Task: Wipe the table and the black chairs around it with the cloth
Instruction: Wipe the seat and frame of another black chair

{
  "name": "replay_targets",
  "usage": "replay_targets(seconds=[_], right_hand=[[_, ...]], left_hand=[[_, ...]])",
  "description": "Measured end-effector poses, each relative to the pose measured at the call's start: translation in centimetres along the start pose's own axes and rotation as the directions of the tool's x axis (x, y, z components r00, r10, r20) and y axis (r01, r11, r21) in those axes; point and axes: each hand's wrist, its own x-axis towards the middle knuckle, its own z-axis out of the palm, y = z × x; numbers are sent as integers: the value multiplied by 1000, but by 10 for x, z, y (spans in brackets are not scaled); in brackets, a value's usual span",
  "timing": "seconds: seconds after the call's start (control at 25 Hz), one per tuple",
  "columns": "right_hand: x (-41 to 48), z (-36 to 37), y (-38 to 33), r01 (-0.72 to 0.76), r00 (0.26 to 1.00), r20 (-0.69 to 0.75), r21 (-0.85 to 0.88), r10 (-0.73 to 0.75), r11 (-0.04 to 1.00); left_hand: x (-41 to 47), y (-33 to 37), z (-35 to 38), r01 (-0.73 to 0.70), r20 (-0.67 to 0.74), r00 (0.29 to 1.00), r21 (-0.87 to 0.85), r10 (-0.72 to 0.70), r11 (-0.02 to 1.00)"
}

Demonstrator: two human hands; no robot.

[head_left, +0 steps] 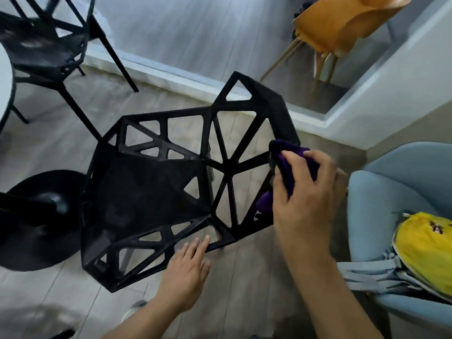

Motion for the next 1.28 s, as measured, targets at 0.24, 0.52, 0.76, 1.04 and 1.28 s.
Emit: replay_targets(seconds=[0.24,0.52,0.76,1.04,1.28], right_hand=[[33,25,5,-180,966,171,-93,194,979],[153,49,-3,-81,986,131,-175,105,981],[223,104,-38,167,980,161,-361,-115,917],[202,170,-75,571,818,134,-62,-560,819],[107,310,-76,520,768,452,-27,-453,854]], left_hand=[[2,10,11,120,-111,985,-96,-130,988],[5,25,6,136,-96,985,-66,-142,989],[3,22,11,124,-62,990,-53,-127,991],[15,-20,-20,131,-108,980,-292,-169,947],[68,-185,-41,316,-346,901,109,-262,942]])
